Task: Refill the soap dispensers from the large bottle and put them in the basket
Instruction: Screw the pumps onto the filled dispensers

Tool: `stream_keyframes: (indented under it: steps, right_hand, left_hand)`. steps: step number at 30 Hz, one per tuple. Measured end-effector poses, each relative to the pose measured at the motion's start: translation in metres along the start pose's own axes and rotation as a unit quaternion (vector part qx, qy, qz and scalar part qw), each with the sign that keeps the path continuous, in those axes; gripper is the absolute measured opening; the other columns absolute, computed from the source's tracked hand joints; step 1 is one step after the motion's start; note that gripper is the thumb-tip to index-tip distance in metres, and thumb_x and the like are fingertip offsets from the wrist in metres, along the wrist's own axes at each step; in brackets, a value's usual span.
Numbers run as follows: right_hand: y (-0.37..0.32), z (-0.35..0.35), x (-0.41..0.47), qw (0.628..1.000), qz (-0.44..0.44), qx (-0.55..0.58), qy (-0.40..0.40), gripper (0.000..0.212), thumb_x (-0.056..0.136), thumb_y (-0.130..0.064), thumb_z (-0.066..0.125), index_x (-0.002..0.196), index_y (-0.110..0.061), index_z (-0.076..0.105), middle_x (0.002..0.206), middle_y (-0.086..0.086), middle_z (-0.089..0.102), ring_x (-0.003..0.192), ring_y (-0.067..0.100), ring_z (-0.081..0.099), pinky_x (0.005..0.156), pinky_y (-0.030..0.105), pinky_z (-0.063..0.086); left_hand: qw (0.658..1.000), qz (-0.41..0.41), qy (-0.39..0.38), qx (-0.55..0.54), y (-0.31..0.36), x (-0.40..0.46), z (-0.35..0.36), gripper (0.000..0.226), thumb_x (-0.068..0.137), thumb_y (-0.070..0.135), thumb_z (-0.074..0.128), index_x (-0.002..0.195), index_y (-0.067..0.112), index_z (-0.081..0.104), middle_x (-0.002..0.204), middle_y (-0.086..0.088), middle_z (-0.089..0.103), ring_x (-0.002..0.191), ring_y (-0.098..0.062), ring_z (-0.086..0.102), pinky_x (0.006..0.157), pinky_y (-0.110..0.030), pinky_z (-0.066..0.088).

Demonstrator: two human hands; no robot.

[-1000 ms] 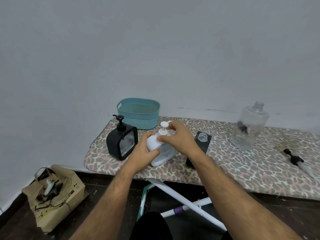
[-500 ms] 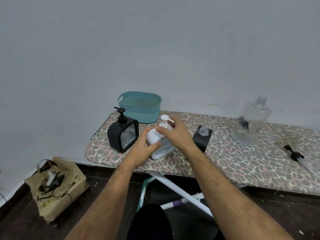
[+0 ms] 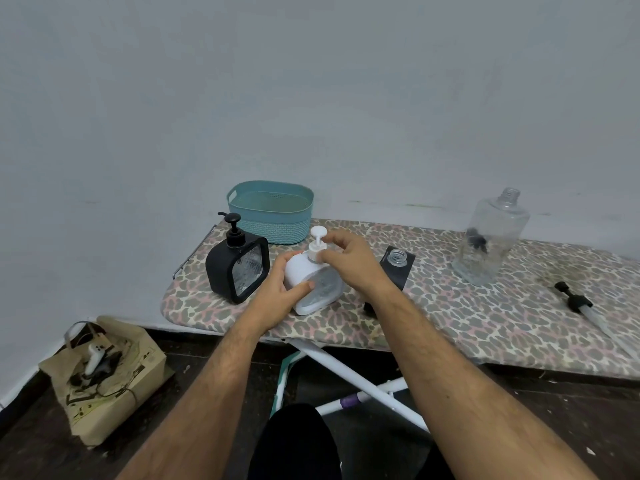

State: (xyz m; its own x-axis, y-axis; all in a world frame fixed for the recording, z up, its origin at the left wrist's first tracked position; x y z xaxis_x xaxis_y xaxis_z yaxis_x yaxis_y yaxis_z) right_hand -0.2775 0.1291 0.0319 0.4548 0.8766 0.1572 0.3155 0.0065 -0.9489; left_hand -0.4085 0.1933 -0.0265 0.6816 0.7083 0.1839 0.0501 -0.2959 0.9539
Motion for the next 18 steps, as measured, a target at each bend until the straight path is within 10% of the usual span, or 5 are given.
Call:
stream_keyframes:
  steps: [4, 8, 13, 18]
  right_hand:
    - [0.001, -0.006, 0.001, 0.999, -0.012, -0.043, 0.009, 0.03, 0.076, -0.02, 0.081, 0.097, -0.021, 0.06, 0.099, -0.002, 0.063, 0.086, 0.009, 0.057, 0.076, 0.026, 0.045]
    - [-0.001, -0.002, 0.006, 0.996, -0.016, -0.08, -0.026, 0.042, 0.08, -0.019, 0.074, 0.121, -0.018, 0.064, 0.122, 0.0, 0.066, 0.112, 0.015, 0.06, 0.101, 0.038, 0.046]
    - [-0.004, -0.007, 0.005, 0.994, -0.015, -0.107, 0.002, 0.027, 0.075, -0.024, 0.082, 0.093, -0.021, 0.062, 0.097, -0.005, 0.064, 0.09, 0.012, 0.058, 0.079, 0.027, 0.047]
    - [-0.014, -0.005, 0.001, 0.997, -0.024, -0.067, -0.034, 0.065, 0.085, -0.009, 0.068, 0.143, -0.019, 0.04, 0.13, -0.003, 0.059, 0.119, 0.009, 0.053, 0.088, 0.017, 0.041]
  left_hand:
    - [1.0, -0.001, -0.004, 0.0, 0.0, 0.0, 0.001, 0.051, 0.091, 0.018, 0.069, 0.126, 0.043, 0.04, 0.126, 0.005, 0.054, 0.11, -0.01, 0.06, 0.083, -0.02, 0.052]
    - [1.0, -0.005, -0.004, -0.003, 0.001, 0.0, 0.002, 0.052, 0.092, 0.014, 0.067, 0.13, 0.039, 0.039, 0.126, 0.004, 0.053, 0.109, -0.01, 0.059, 0.08, -0.016, 0.05]
    - [1.0, -0.008, -0.005, -0.002, 0.0, -0.001, 0.001, 0.053, 0.092, 0.016, 0.067, 0.131, 0.039, 0.038, 0.127, 0.002, 0.053, 0.112, -0.013, 0.059, 0.083, -0.021, 0.05]
    - [1.0, -0.018, -0.005, 0.0, -0.002, -0.001, 0.002, 0.053, 0.093, 0.014, 0.065, 0.133, 0.035, 0.038, 0.125, 0.001, 0.053, 0.107, -0.012, 0.059, 0.072, -0.014, 0.051]
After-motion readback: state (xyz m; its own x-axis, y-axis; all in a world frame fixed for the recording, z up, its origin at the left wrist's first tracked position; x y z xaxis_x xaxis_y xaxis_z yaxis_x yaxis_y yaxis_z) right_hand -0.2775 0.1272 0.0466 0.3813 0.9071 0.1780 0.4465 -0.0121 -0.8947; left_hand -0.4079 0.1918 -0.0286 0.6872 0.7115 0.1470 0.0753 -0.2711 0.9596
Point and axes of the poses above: each hand's wrist, its own x-axis towards the middle knuckle, its own z-axis out of the palm, y = z × x, the point moved 8 cm from there along x, towards the middle knuckle
